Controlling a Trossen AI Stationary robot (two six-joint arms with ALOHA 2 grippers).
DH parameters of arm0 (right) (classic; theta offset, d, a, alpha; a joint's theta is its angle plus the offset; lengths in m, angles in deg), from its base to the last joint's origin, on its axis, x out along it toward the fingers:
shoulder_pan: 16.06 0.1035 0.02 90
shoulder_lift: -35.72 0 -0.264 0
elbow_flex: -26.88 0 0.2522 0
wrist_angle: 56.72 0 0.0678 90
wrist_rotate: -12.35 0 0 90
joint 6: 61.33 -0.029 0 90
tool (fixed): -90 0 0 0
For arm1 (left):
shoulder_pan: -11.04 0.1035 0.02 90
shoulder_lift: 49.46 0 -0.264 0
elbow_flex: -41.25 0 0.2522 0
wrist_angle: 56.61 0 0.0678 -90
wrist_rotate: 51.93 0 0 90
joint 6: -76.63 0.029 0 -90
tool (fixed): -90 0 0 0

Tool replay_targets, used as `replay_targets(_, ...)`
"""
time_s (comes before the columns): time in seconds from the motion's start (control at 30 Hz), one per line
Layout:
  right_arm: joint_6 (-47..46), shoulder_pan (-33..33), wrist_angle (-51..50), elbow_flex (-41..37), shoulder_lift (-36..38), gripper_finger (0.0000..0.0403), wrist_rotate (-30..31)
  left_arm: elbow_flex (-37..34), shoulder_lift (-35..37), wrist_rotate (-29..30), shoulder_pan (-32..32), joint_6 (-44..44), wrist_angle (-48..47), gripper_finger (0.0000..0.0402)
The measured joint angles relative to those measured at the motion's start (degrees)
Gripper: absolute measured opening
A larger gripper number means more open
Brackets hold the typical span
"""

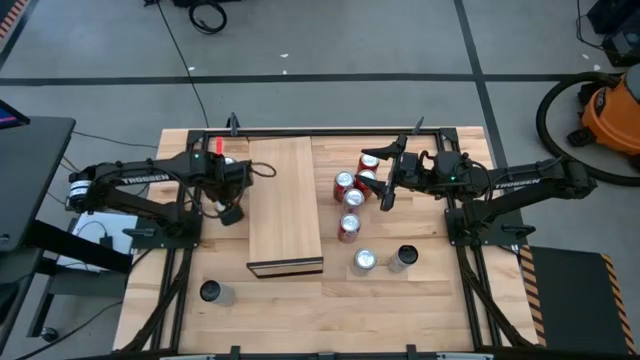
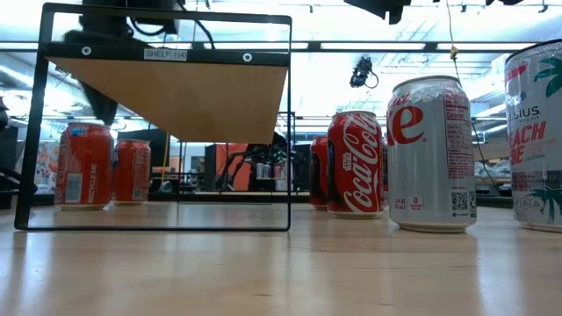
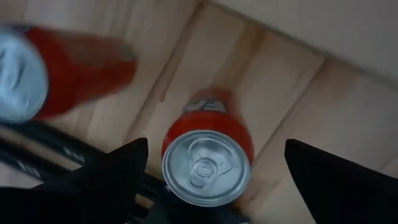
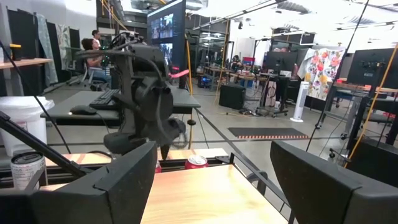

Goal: Place canned beverage on shelf
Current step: Put the bottom orange soda can on the shelf

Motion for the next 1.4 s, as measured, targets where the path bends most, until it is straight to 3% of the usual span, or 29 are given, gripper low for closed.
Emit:
replay_targets(0.23, -0.04, -0.02, 0.00, 0.00, 0.00, 0.0323, 0.00, 1.71, 0.07, -0.02, 0.70, -25.66, -7.09, 0.0391)
replay_targets(0.33, -0.06, -0.01, 0.00, 0.00, 0.00, 0.0323, 0.00, 1.71, 0.09, 0.40, 0.28, -28.71, -9.52, 0.0391)
replay_targets(0.53, -0.05, -0.02, -0.04, 0.00, 0.00, 0.0323, -0.01, 0.76, 0.26, 1.24, -0.42, -29.53, -4.97, 0.0392)
replay_targets(0.8, -0.07, -0.02, -0.11, 0.00, 0.00, 0.0323, -1.21, -7.16, 0.22, -1.99, 1.24, -27.28, 0.79, 0.0392)
replay_targets(1.07, -0.07, 0.00, -0.02, 0.00, 0.00, 0.0323, -1.22, -7.58, 0.22, -2.04, 2.05, -22.91, 2.38, 0.0368)
replay_targets(1.23, -0.07, 0.00, 0.00, 0.00, 0.00, 0.0323, -1.23, -7.58, 0.28, -2.77, 2.03, -13.11, 1.52, 0.0318)
replay_targets(1.4, -0.06, -0.02, 0.02, 0.00, 0.00, 0.0323, -1.23, -7.54, 0.31, -3.17, 1.54, 3.73, 1.16, 0.0294)
